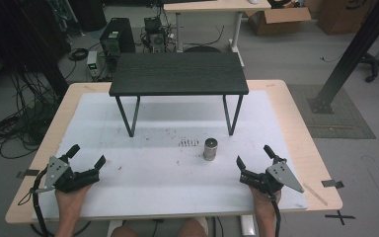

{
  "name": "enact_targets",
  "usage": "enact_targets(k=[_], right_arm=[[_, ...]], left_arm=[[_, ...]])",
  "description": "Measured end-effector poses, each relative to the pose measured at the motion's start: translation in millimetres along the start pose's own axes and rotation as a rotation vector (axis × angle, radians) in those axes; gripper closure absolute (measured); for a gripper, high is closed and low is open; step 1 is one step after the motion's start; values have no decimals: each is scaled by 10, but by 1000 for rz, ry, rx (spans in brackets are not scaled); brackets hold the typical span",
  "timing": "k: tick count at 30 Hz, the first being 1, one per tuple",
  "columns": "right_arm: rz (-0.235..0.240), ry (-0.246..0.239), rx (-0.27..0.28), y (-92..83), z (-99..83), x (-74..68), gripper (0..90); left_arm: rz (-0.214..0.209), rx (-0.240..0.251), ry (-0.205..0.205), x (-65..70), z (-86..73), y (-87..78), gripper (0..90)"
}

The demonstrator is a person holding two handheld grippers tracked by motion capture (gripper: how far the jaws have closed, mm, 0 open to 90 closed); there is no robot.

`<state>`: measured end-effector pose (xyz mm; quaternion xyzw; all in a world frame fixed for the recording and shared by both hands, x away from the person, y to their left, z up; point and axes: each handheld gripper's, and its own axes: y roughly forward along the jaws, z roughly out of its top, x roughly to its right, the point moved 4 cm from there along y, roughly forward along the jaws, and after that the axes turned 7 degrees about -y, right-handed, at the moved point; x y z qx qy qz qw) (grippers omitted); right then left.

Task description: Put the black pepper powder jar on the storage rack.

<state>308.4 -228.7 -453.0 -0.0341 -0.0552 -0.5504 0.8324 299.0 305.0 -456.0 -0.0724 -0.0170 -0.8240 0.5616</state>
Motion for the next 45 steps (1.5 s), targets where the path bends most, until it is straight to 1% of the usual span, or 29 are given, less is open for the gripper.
enact_targets(k=[3,6,22,32,35,36,45], right_arm=[[0,2,-1,1,0,1,6],[0,0,0,0,0,0,6],[0,-3,8,-9,2,-7,2],[4,0,0,-1,1,-4,1],[6,-3,-2,1,1,-6,1],[14,-7,-4,5,1,-10,1],[23,0,1,3,3,-6,2]], left_arm=[[-1,16,-14,-11,2,-15,2],[-1,11,-5,-6,1,-13,2],[-1,17,-2,-2,1,-18,5],[-2,18,-1,-2,1,-21,5],[-3,20,-1,-1,1,-20,5],[-3,19,-1,-1,1,-20,5],[-3,19,-1,-2,1,-20,5]])
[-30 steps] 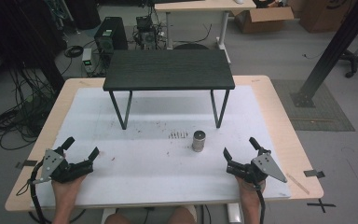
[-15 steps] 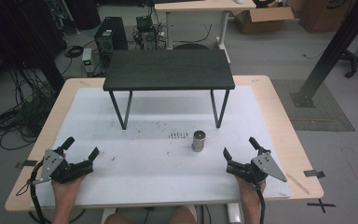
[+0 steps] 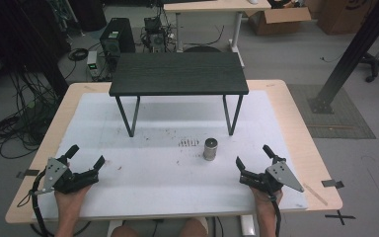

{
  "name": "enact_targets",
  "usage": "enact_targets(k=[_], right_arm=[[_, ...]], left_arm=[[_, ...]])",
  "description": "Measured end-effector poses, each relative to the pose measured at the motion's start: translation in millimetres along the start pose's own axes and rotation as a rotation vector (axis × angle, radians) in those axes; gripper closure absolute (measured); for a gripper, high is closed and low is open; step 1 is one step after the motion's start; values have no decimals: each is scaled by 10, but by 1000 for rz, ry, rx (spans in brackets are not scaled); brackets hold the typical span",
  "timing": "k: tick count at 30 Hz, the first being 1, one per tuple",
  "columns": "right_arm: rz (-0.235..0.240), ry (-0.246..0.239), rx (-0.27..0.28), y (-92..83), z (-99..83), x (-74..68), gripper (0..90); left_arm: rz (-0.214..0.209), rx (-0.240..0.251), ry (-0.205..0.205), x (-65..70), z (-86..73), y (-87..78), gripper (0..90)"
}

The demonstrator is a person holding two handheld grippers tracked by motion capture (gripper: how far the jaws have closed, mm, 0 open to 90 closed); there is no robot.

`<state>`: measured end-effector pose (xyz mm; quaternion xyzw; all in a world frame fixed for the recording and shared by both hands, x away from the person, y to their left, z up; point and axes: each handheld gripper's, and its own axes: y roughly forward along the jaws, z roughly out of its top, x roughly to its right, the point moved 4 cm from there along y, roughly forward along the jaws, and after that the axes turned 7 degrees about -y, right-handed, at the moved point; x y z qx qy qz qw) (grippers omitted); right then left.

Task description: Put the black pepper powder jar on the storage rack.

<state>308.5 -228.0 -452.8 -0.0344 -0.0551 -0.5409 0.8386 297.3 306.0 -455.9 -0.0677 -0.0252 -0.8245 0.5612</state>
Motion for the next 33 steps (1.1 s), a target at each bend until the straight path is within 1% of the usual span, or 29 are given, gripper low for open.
enact_targets(k=[5,10,13,14,16,17,20,21,23,28,33], right_arm=[[-6,6,2,-2,1,8,2],[5,6,10,6,7,23,2],[9,-1,17,11,53,49,2],[23,-10,25,15,110,67,2],[31,-11,25,18,129,71,2],[58,-20,29,29,195,92,1],[72,-31,28,33,234,103,2],[94,-47,30,37,292,127,3],[120,-62,23,44,329,146,3],[236,-70,-6,81,409,163,5],[327,-99,-49,135,429,107,8]], left_arm=[[1,-1,0,0,0,1,5],[0,-2,-1,-1,0,2,5],[1,-3,-1,-1,0,2,5],[1,-3,-1,-1,0,2,5],[1,-2,-1,-1,0,2,6],[1,0,-2,1,0,3,6],[1,-1,-1,0,0,2,6],[0,-1,-1,0,0,2,6],[0,-2,-1,0,0,1,6],[0,-1,0,0,0,2,6],[-1,1,1,0,1,0,6]])
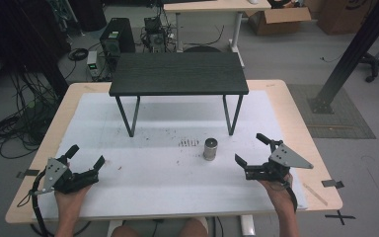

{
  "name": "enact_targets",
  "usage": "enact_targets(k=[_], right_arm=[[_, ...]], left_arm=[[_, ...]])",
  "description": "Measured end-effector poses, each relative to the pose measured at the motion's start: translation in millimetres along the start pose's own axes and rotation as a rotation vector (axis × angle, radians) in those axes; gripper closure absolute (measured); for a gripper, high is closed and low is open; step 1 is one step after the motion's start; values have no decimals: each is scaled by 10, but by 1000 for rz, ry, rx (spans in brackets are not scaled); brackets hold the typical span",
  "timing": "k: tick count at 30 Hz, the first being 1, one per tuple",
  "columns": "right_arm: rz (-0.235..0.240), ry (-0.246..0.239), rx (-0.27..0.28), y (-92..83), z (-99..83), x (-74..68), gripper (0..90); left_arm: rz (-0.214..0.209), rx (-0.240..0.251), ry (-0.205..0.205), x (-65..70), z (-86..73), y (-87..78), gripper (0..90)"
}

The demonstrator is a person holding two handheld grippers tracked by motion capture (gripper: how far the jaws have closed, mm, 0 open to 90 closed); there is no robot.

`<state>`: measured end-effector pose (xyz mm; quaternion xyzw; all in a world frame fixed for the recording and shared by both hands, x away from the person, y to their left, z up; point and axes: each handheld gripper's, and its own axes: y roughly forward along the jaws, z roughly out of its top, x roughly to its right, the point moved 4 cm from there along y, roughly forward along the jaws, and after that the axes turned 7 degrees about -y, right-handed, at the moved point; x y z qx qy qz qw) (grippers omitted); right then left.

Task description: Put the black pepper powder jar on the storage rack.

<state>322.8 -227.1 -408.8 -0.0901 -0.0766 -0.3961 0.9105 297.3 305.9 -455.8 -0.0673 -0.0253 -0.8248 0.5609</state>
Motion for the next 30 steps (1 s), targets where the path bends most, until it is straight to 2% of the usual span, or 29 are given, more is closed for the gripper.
enact_targets(k=[1,2,6,12,18,26,27,30], right_arm=[[0,0,0,0,0,0,8],[40,-2,-16,51,8,-30,10],[92,-4,-32,144,10,-76,12],[149,-5,-69,347,-12,-151,13],[180,-17,-116,521,-41,-201,14],[201,-2,-158,698,-81,-251,15],[218,1,-175,759,-105,-271,19],[223,3,-202,827,-143,-292,26]], left_arm=[[0,0,0,0,0,0,6],[0,1,-1,1,0,0,6],[0,3,-1,1,0,-3,6],[-1,6,-1,1,0,-5,6],[-2,6,-1,2,0,-5,6],[-2,7,0,2,0,-7,6],[-2,8,0,3,0,-8,6],[-3,9,1,3,0,-9,6]])
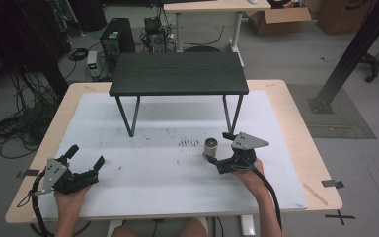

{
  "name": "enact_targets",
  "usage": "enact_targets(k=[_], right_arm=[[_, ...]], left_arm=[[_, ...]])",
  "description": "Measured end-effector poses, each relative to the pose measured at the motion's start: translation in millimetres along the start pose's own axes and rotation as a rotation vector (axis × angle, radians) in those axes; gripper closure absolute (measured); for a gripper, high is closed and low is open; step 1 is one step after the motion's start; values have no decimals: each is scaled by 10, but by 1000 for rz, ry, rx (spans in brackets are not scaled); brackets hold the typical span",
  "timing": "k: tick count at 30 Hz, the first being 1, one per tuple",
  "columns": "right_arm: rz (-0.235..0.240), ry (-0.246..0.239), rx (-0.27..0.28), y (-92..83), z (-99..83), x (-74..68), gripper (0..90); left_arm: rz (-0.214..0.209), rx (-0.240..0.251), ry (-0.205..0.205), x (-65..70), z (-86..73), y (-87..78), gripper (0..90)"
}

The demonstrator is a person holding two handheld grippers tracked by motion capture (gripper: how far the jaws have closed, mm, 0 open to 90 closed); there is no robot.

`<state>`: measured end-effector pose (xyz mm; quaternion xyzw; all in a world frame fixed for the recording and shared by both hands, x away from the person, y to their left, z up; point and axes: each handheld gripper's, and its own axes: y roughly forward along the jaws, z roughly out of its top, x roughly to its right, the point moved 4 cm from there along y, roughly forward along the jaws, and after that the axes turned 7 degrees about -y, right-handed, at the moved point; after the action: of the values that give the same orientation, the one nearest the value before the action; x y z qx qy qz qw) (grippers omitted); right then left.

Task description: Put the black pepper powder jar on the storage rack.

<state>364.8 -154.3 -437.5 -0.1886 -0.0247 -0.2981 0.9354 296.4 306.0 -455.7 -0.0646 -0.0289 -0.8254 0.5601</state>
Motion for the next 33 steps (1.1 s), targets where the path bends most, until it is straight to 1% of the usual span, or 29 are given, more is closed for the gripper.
enact_targets(k=[2,4,5,7,9,12,13,17,22,24,25,26,27,33], right_arm=[[0,9,-18,53,-21,-1,30],[-6,7,-35,87,-37,2,38],[-6,7,-35,87,-37,2,38],[-3,15,-55,137,-67,14,42],[-10,22,-69,171,-81,22,66],[-10,28,-69,185,-83,28,78],[-11,29,-72,198,-84,32,106],[-3,23,-80,220,-88,26,159],[1,24,-87,235,-95,17,249],[1,26,-87,234,-95,15,260],[1,33,-89,230,-97,18,291],[1,33,-89,230,-97,18,291],[5,44,-91,228,-101,18,317],[10,58,-88,230,-106,9,375]], left_arm=[[-1,0,0,0,0,1,6],[0,-1,0,0,0,0,6],[0,0,0,0,0,0,6],[0,-1,1,0,0,0,6],[-1,0,1,0,0,-1,6],[-1,1,1,1,0,-1,6],[-2,1,1,1,0,-1,6],[-2,2,1,2,0,-1,6],[-2,2,2,2,0,-2,6],[-2,2,2,2,0,-2,6],[-2,3,2,2,0,-2,6],[-2,3,2,2,0,-2,6],[-2,3,2,2,0,-2,6],[-2,1,3,2,0,-1,6]])
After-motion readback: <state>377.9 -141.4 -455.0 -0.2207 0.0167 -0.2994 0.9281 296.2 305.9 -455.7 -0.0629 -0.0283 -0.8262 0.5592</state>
